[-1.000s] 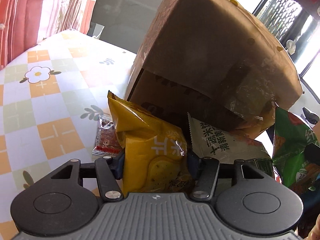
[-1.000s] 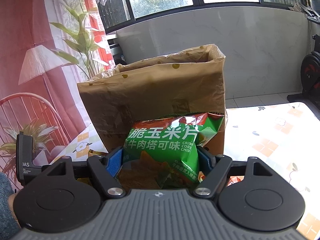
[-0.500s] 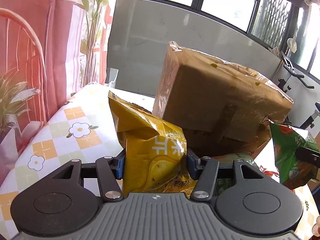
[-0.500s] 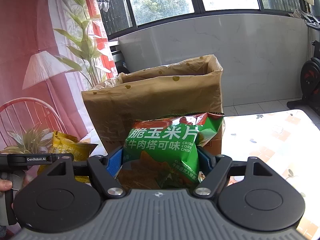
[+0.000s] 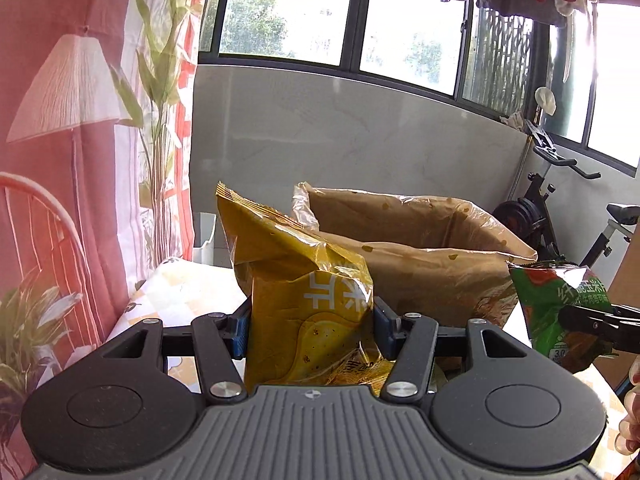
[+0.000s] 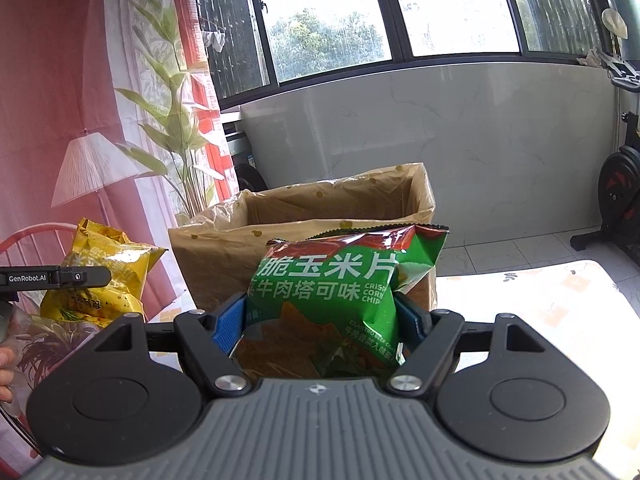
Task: Organize snacks
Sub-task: 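Lift both held bags and carry them over the open cardboard box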
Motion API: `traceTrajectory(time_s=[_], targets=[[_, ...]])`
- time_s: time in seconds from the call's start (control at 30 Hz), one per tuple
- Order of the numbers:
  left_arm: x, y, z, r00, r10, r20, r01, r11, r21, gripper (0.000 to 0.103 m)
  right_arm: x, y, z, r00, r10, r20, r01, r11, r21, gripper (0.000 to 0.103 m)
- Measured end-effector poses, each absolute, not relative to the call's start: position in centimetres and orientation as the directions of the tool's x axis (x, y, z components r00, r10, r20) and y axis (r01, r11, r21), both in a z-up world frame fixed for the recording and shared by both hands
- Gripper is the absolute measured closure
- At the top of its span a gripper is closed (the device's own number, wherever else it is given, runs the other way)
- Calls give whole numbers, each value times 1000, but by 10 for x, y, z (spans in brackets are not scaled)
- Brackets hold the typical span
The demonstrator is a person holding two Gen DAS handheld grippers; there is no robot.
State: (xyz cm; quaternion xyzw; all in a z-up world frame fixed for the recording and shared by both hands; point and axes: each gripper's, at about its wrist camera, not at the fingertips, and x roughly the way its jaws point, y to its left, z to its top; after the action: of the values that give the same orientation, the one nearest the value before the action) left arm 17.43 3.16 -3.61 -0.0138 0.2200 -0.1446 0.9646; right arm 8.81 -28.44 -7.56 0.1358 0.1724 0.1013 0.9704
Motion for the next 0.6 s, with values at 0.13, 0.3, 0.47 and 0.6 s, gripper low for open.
traceTrajectory(time_s=[0.13,0.3,0.47,0.6], targets=[[172,25,-17,866,-315,-388,315,947,-64,43,91,-293,-54,932,240,-271,-156,942,298,26],[189,7,10,866,-332,-375,349,937,-22,43,111,-305,-23,941,243,-236,-171,942,289,26],[220,-28,32,867,-342,-362,387,921,55,43,149,-303,3,949,232,-215,-186,959,216,26],[247,-61,38,887,-306,-346,371,918,139,43,191,-297,9,952,205,-229,-174,973,151,26]])
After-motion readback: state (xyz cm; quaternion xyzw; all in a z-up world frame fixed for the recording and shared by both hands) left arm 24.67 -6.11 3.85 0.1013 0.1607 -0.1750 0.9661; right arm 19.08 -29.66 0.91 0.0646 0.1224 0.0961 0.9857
